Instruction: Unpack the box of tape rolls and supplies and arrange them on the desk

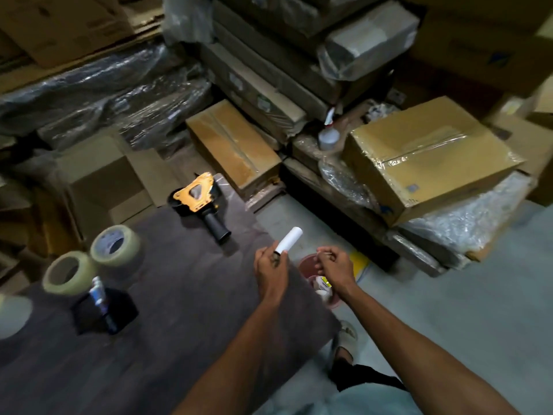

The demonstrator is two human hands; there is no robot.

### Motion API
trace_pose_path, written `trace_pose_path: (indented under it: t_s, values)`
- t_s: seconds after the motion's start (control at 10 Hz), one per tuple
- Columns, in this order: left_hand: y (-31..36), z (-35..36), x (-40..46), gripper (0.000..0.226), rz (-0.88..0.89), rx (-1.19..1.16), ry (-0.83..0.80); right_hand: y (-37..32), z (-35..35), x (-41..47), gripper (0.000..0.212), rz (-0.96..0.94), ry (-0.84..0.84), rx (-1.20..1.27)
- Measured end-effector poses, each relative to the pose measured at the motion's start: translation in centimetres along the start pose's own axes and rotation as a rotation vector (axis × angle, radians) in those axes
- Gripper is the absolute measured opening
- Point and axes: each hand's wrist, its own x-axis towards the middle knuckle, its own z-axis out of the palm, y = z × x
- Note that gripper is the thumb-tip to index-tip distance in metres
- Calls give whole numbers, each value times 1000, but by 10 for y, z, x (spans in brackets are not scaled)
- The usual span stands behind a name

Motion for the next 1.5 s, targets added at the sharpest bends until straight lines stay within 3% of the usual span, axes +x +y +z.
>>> trace_pose_path:
  t_s: [0.4, 0.6, 0.8, 1.0, 1.3, 1.5]
  values:
    - [24, 151, 86, 14, -35, 296, -222, 79, -64, 141, 5, 292, -3, -153]
    - [-54, 213, 124, 26, -246, 416, -330, 118, -64, 197, 9, 385, 7, -146]
    - [-113, 260, 130, 54, -320, 452, -351, 212, -59, 250, 15, 440, -106, -210]
    - [-175, 312, 144, 46, -407, 410, -337, 264, -46, 284, 13, 432, -64, -288]
    - [-282, 352, 144, 66, -460, 524, -402, 346, -51, 302, 17, 463, -80, -455]
    - [-318, 365, 146, 44, -478, 517, -396, 376, -46, 311, 18, 460, -58, -434]
